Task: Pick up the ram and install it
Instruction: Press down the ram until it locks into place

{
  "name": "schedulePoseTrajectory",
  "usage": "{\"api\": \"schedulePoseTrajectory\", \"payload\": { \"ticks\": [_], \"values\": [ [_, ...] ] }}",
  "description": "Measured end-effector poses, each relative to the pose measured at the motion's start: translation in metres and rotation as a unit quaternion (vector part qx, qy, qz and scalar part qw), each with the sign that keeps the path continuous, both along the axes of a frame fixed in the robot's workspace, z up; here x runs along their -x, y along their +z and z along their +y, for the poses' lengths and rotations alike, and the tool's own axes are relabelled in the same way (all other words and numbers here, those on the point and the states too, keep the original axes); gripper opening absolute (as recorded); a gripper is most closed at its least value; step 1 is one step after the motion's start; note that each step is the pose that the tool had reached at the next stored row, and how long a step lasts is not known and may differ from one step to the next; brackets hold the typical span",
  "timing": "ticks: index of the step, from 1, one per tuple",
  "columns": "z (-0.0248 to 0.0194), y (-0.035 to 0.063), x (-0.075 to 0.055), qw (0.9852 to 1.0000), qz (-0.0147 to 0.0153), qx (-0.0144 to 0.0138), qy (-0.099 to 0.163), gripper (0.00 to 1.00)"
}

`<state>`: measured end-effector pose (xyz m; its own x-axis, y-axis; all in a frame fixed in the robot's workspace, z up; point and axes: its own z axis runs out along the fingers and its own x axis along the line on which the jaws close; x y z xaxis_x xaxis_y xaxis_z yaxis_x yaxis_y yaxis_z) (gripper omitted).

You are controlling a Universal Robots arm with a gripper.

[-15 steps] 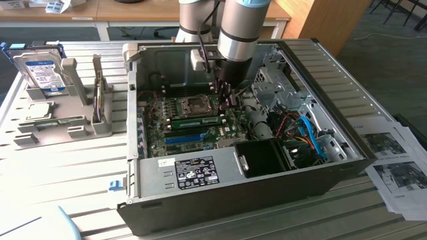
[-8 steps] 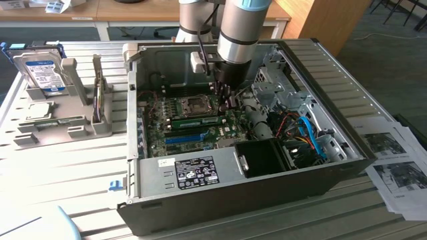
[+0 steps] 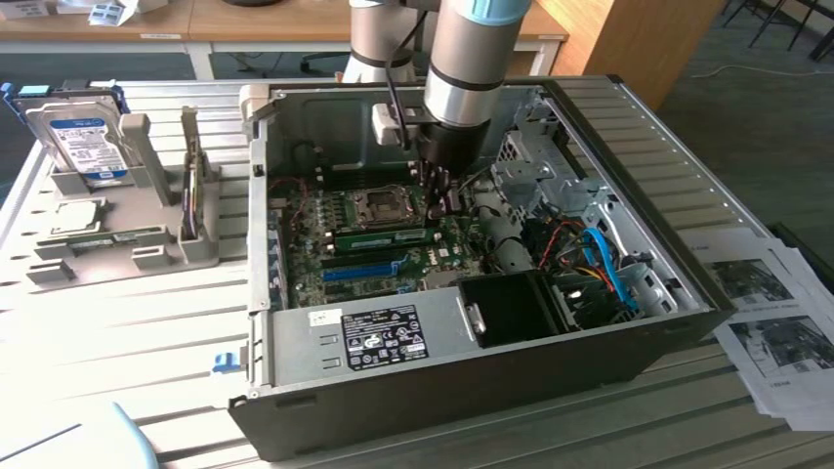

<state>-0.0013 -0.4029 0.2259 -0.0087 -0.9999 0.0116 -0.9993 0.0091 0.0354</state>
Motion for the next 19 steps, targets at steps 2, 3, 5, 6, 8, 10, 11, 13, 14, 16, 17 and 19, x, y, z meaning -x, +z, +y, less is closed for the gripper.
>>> {"api": "schedulePoseTrajectory", "payload": {
  "ticks": [2,3,5,6,8,10,11,13,14,16,17,19],
  "values": [
    [0.0,0.0,0.0,1.0,0.0,0.0001,0.0,0.09],
    [0.0,0.0,0.0,1.0,0.0,0.0001,0.0,0.09],
    [0.0,-0.0002,0.0,1.0,0.0,0.0,0.0,0.09],
    [0.0,-0.0005,0.0,1.0,0.0,0.0,0.0,0.09],
    [0.0,-0.0011,0.0,1.0,0.0,0.0,0.0,0.09],
    [0.0,-0.0012,0.0,1.0,0.0001,0.0002,0.0,0.09],
    [0.0,-0.0013,0.0,1.0,0.0,0.0002,0.0,0.09],
    [0.0,-0.0014,0.0,1.0,0.0,0.0,0.0,0.09],
    [0.0,-0.0014,0.0,1.0,0.0,0.0,0.0,0.09],
    [0.0,-0.0016,0.0,1.0,0.0,0.0,0.0,0.09],
    [0.0,-0.0016,0.0,1.0,0.0,0.0,0.0,0.09],
    [0.0,-0.0017,0.0,1.0,0.0,0.0,0.0,0.09]
  ]
}}
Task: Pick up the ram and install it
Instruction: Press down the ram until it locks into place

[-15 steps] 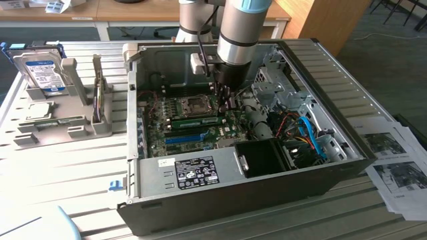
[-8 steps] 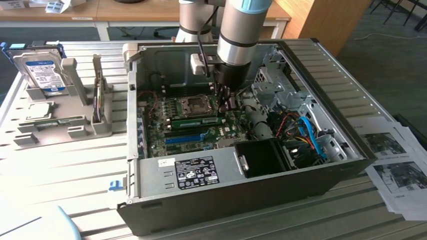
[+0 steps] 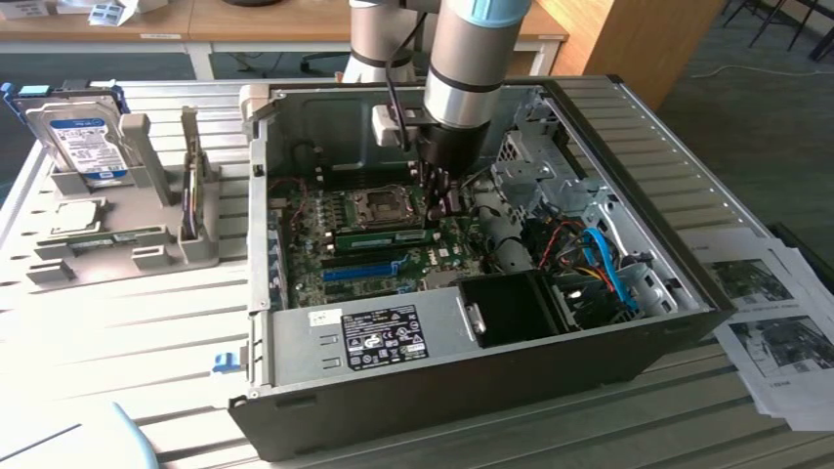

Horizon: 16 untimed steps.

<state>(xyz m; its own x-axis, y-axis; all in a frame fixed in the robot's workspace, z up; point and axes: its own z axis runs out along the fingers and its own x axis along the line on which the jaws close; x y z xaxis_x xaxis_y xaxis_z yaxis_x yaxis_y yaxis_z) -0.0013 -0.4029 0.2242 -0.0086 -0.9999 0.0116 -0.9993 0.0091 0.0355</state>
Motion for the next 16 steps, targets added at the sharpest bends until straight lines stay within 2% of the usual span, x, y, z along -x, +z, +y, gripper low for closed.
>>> {"api": "schedulePoseTrajectory", "payload": {
  "ticks": [16],
  "values": [
    [0.0,-0.0016,0.0,1.0,0.0,0.0,0.0,0.09]
  ]
}}
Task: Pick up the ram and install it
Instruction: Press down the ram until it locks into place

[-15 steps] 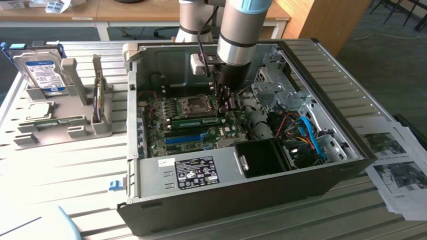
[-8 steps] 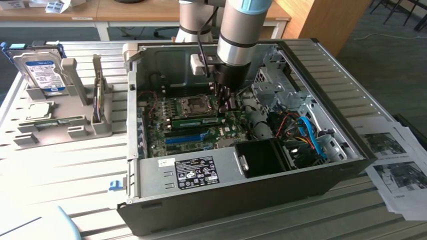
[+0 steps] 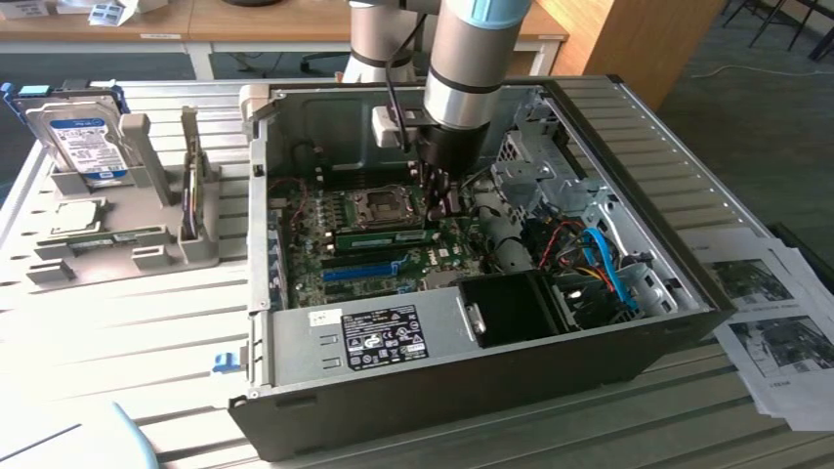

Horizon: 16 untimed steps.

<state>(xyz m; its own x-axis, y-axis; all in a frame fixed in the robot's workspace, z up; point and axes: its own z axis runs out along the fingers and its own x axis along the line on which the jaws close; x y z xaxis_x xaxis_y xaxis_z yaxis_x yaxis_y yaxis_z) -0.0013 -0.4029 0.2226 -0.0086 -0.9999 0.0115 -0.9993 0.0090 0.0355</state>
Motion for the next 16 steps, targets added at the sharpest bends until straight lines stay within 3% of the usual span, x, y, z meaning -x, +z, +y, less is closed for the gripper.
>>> {"api": "schedulePoseTrajectory", "payload": {
  "ticks": [7,16],
  "values": [
    [0.0001,0.0018,0.0,1.0,-0.0001,-0.0004,0.0,0.09],
    [0.0,0.0169,-0.002,1.0,0.0,-0.0001,0.0,0.09]
  ]
}}
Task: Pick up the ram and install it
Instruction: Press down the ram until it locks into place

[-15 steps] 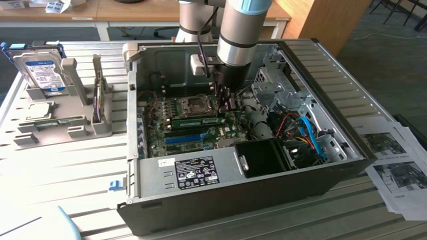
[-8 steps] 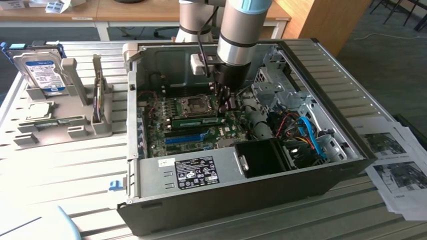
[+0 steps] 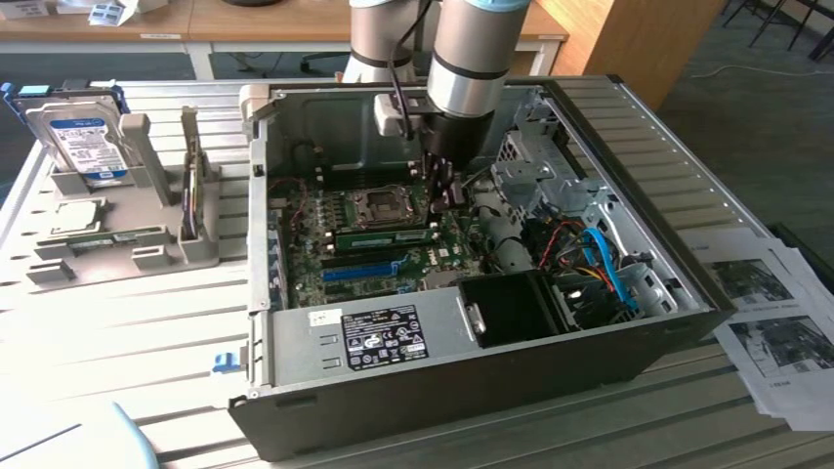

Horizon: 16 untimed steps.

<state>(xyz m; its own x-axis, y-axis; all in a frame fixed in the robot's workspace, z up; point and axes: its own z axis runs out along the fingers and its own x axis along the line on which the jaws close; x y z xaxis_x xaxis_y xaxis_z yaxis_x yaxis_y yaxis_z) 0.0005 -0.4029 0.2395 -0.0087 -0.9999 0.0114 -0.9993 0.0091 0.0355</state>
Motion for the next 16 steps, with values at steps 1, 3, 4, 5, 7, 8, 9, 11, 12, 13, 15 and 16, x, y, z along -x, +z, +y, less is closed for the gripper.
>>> {"api": "schedulePoseTrajectory", "payload": {
  "ticks": [1,3,4,5,7,8,9,11,12,13,15,16],
  "values": [
    [0.0,0.0015,-0.0001,1.0,0.0,0.0,0.0,0.09],
    [0.0,0.0045,-0.0003,1.0,0.0,0.0,0.0,0.09],
    [0.0,0.0059,-0.0004,1.0,0.0,0.0,0.0,0.09],
    [0.0,0.0071,-0.0005,1.0,0.0,0.0,0.0,0.09],
    [0.0,0.0089,-0.0005,1.0,0.0,0.0,0.0,0.09],
    [0.0,0.0092,-0.0006,1.0,0.0,0.0,0.0,0.09],
    [0.0,0.0092,-0.0006,1.0,0.0,-0.0001,0.0,0.09],
    [0.0,0.0092,-0.0005,1.0,0.0,-0.0001,0.0,0.09],
    [0.0,0.0092,-0.0005,1.0,0.0,-0.0001,0.0,0.09],
    [0.0,0.0093,-0.0005,1.0,0.0,0.0,0.0,0.09],
    [0.0,0.0093,0.0008,1.0,0.0,0.0,0.0,0.09],
    [0.0,0.0093,0.0023,1.0,-0.0001,0.0,0.0,0.09]
  ]
}}
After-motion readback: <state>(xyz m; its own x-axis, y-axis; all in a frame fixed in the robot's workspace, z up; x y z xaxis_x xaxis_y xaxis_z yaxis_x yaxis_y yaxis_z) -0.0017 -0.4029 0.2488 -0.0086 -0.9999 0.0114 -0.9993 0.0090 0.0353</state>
